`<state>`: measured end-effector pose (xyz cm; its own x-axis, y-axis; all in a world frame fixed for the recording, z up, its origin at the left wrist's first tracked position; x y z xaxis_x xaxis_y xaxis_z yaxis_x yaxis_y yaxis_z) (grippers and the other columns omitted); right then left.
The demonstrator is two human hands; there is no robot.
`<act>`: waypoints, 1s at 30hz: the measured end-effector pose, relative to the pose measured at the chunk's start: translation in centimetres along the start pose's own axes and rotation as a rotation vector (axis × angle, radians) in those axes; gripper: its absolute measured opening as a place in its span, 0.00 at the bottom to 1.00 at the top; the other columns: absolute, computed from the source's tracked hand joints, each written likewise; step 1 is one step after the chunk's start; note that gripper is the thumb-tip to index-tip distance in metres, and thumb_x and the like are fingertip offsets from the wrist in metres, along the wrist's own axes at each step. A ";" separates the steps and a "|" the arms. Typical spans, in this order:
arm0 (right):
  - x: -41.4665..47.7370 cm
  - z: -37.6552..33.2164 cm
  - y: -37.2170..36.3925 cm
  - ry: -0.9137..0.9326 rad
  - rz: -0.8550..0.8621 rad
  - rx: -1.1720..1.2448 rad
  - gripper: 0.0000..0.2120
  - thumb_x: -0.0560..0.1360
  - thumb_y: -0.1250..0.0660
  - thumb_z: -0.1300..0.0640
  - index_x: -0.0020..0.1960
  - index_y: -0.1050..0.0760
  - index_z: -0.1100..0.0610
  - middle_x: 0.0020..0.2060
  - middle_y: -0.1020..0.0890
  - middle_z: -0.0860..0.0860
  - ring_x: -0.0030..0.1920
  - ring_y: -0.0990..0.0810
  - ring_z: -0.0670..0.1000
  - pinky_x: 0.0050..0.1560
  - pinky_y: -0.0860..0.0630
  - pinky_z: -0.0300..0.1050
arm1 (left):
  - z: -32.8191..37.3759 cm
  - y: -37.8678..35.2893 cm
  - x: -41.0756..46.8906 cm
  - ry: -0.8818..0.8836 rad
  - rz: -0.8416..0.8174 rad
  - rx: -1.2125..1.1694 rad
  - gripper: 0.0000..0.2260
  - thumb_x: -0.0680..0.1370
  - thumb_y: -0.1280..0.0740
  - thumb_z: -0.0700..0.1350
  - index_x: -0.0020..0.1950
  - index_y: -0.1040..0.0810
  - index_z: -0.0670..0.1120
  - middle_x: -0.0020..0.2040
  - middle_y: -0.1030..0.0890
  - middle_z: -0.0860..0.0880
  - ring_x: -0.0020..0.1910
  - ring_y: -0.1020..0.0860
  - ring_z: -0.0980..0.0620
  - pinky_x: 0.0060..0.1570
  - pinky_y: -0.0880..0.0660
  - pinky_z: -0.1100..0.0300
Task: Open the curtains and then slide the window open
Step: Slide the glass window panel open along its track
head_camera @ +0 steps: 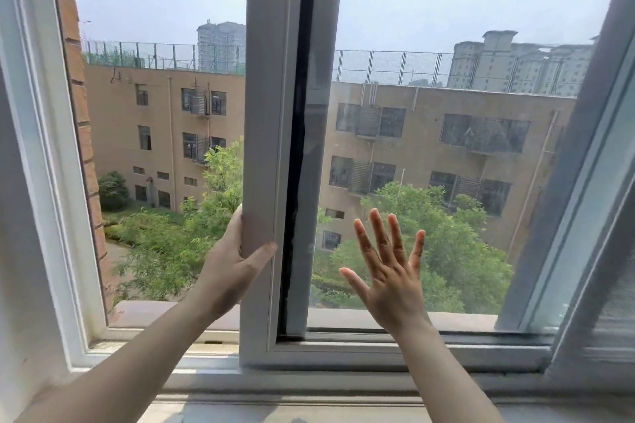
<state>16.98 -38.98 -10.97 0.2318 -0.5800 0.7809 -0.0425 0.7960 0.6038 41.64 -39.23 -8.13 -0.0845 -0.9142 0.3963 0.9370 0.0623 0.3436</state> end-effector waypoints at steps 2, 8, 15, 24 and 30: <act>-0.4 1.5 0.1 -0.007 -0.009 -0.010 0.36 0.78 0.48 0.34 0.80 0.55 0.49 0.80 0.56 0.50 0.79 0.56 0.56 0.74 0.63 0.69 | 0.4 -1.3 0.1 -0.005 -0.027 -0.007 0.33 0.72 0.33 0.54 0.74 0.43 0.58 0.65 0.24 0.58 0.61 0.24 0.55 0.62 0.26 0.46; -2.1 6.4 0.8 -0.052 -0.037 -0.033 0.37 0.78 0.47 0.35 0.80 0.56 0.49 0.80 0.57 0.51 0.79 0.56 0.57 0.74 0.61 0.69 | 2.9 -6.0 0.3 -0.066 -0.068 -0.055 0.32 0.77 0.34 0.45 0.76 0.45 0.55 0.64 0.27 0.61 0.59 0.26 0.65 0.62 0.28 0.59; -4.2 11.7 2.0 -0.153 -0.047 0.015 0.37 0.78 0.46 0.38 0.80 0.58 0.48 0.80 0.55 0.51 0.79 0.58 0.56 0.73 0.54 0.71 | 5.3 -11.5 0.5 -0.123 -0.138 -0.077 0.31 0.77 0.34 0.44 0.76 0.45 0.55 0.66 0.29 0.63 0.52 0.28 0.79 0.56 0.29 0.69; -6.9 18.0 3.4 -0.320 -0.043 0.086 0.38 0.76 0.45 0.39 0.80 0.58 0.47 0.80 0.59 0.49 0.79 0.61 0.52 0.75 0.60 0.63 | 8.5 -18.0 1.2 -0.220 -0.197 -0.020 0.34 0.72 0.34 0.56 0.75 0.43 0.55 0.72 0.32 0.56 0.67 0.31 0.59 0.68 0.33 0.55; -8.0 21.4 6.6 -0.432 0.105 0.157 0.30 0.76 0.43 0.44 0.74 0.33 0.56 0.78 0.42 0.59 0.78 0.47 0.56 0.75 0.44 0.55 | 10.1 -22.4 1.9 -0.217 -0.198 -0.066 0.30 0.76 0.34 0.48 0.75 0.40 0.48 0.69 0.31 0.53 0.68 0.29 0.53 0.66 0.31 0.53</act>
<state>-5.99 -32.84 -9.84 -0.2055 -0.5435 0.8139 -0.1982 0.8375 0.5092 17.13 -38.29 -6.51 -0.3315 -0.7987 0.5022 0.9146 -0.1415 0.3787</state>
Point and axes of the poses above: each hand's wrist, its own x-axis towards the middle knuckle, its own y-axis out of the back of the hand, z = x × y, the point moved 6 cm from there along x, towards the middle knuckle
